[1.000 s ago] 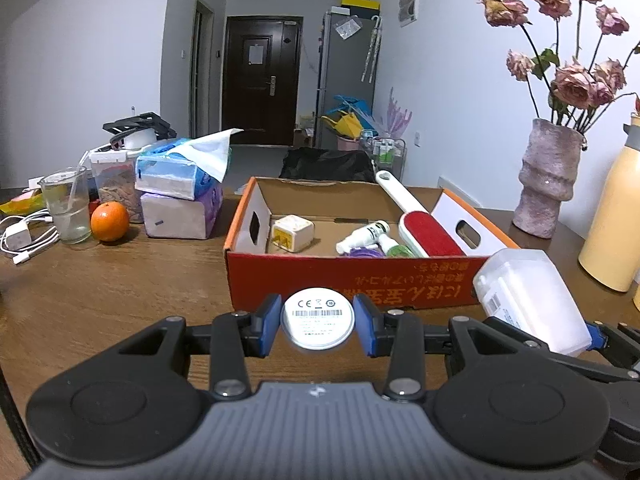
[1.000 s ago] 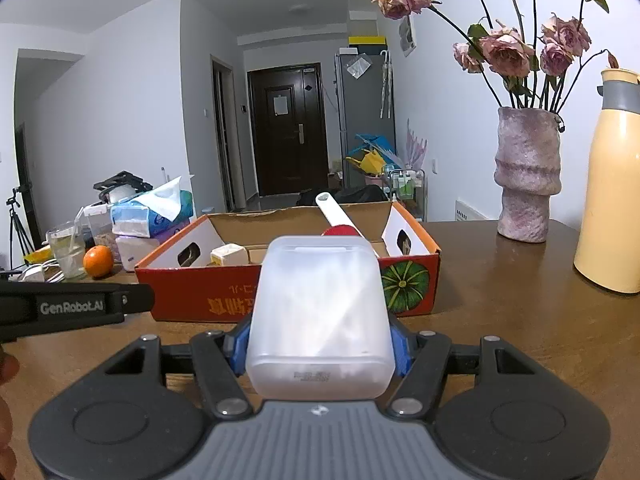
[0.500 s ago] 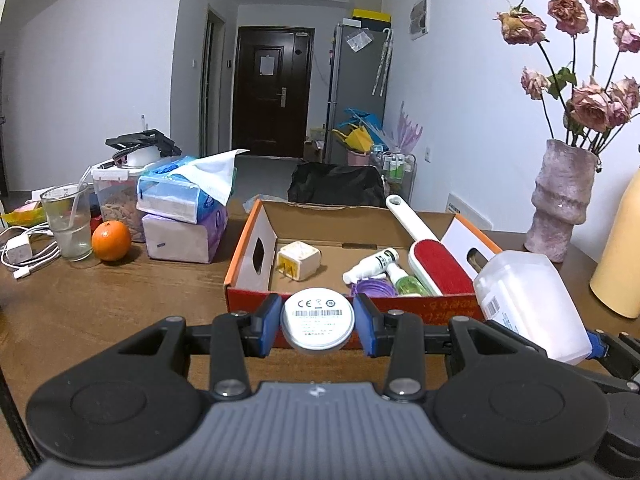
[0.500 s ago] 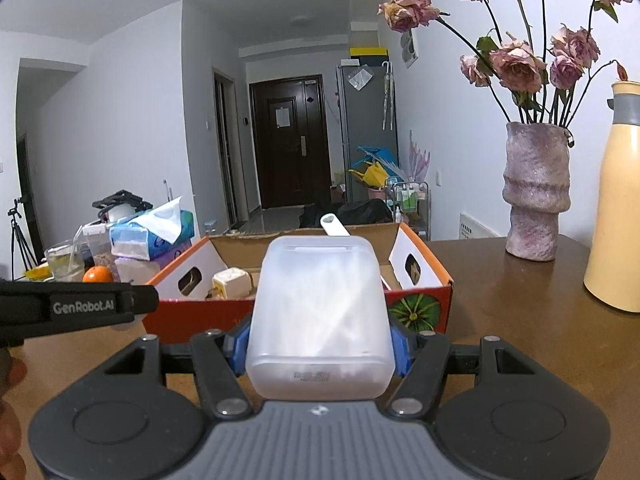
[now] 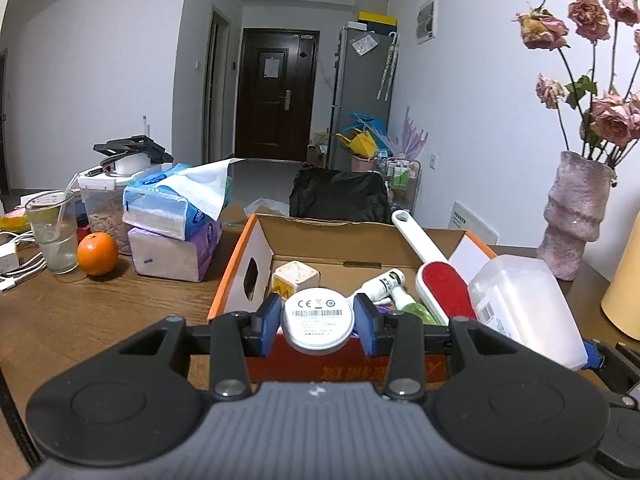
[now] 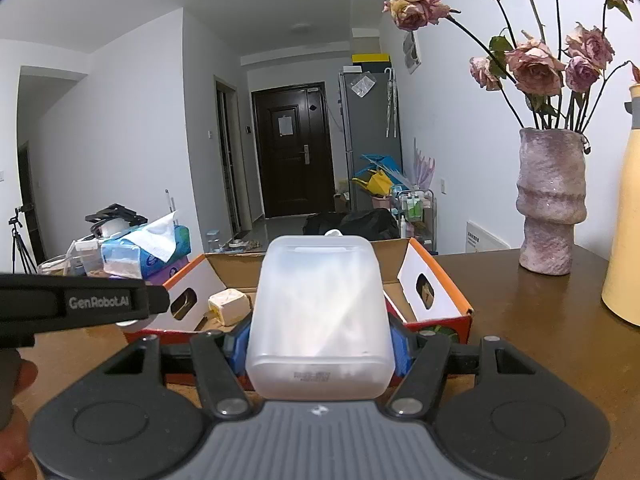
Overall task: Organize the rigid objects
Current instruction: 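Carry the white puck and frosted plastic box over the cardboard box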
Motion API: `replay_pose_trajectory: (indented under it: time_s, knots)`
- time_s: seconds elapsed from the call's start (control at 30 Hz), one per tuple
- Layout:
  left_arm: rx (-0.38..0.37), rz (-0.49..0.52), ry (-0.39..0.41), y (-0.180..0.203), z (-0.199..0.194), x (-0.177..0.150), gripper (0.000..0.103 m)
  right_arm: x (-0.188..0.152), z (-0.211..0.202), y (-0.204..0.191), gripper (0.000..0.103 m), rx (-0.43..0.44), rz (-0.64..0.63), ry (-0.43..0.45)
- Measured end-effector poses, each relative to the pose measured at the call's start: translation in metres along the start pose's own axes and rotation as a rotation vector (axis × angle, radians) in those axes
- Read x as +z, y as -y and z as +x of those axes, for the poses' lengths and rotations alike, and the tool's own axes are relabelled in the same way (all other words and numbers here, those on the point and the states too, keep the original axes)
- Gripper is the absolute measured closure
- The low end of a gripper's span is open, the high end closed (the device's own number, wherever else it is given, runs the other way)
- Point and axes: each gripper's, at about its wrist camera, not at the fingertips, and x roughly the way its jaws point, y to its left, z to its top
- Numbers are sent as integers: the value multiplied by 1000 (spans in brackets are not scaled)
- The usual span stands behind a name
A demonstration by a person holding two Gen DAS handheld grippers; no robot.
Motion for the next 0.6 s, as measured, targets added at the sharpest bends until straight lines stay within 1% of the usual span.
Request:
replay_pose_trajectory:
  time_s: [0.4,0.6]
  knots:
    - [14,-4,5,2,26,11,62,7,30,1,40,5,5,1]
    - [15,-2,10,4,37,16,62,11,38,0,40,1,5,3]
